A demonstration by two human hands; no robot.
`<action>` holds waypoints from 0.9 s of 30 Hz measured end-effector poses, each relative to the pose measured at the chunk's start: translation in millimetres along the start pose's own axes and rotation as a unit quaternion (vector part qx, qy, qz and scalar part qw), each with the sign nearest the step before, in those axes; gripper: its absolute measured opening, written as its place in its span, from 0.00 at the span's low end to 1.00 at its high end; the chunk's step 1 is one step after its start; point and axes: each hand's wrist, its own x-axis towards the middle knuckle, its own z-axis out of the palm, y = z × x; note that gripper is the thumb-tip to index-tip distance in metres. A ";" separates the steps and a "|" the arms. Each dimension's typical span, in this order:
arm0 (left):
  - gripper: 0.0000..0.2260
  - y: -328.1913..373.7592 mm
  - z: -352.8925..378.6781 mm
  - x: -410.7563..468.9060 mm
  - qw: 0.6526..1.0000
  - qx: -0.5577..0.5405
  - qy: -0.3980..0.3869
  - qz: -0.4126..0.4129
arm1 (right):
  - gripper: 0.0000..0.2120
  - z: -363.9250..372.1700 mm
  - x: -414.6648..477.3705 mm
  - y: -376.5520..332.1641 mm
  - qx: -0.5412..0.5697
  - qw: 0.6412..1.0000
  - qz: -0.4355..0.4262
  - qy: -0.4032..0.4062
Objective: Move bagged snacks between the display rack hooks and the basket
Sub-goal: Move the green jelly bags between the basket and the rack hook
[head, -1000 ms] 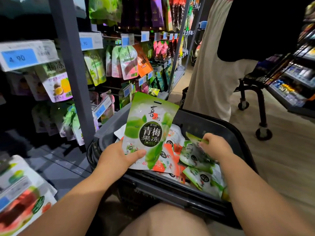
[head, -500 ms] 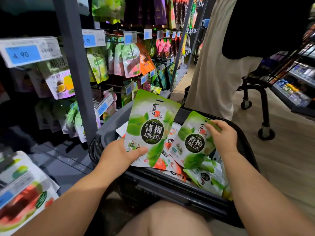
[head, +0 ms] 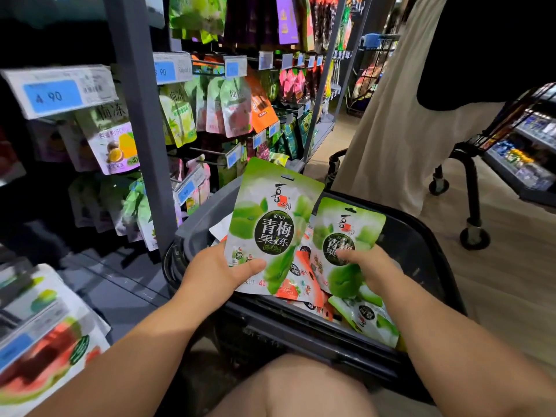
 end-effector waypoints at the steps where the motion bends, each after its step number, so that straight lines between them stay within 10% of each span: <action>1: 0.14 -0.3 0.1 -0.3 1.000 -0.002 -0.001 -0.001 | 0.17 0.7 0.5 4.0 -0.027 0.999 0.015 -0.027; 8: 0.10 -1.5 0.3 -1.8 0.999 -0.044 -0.006 -0.008 | 0.25 -1.3 -1.4 -2.3 -0.039 0.998 -0.029 -0.030; 18: 0.10 19.6 -15.7 0.0 0.958 -0.270 0.091 -0.036 | 0.23 12.7 -48.3 -67.8 0.260 0.945 -0.163 -0.114; 27: 0.15 64.4 -71.0 -4.8 0.964 -0.240 0.108 0.021 | 0.46 85.7 -95.6 -135.9 0.277 0.917 -0.190 -0.213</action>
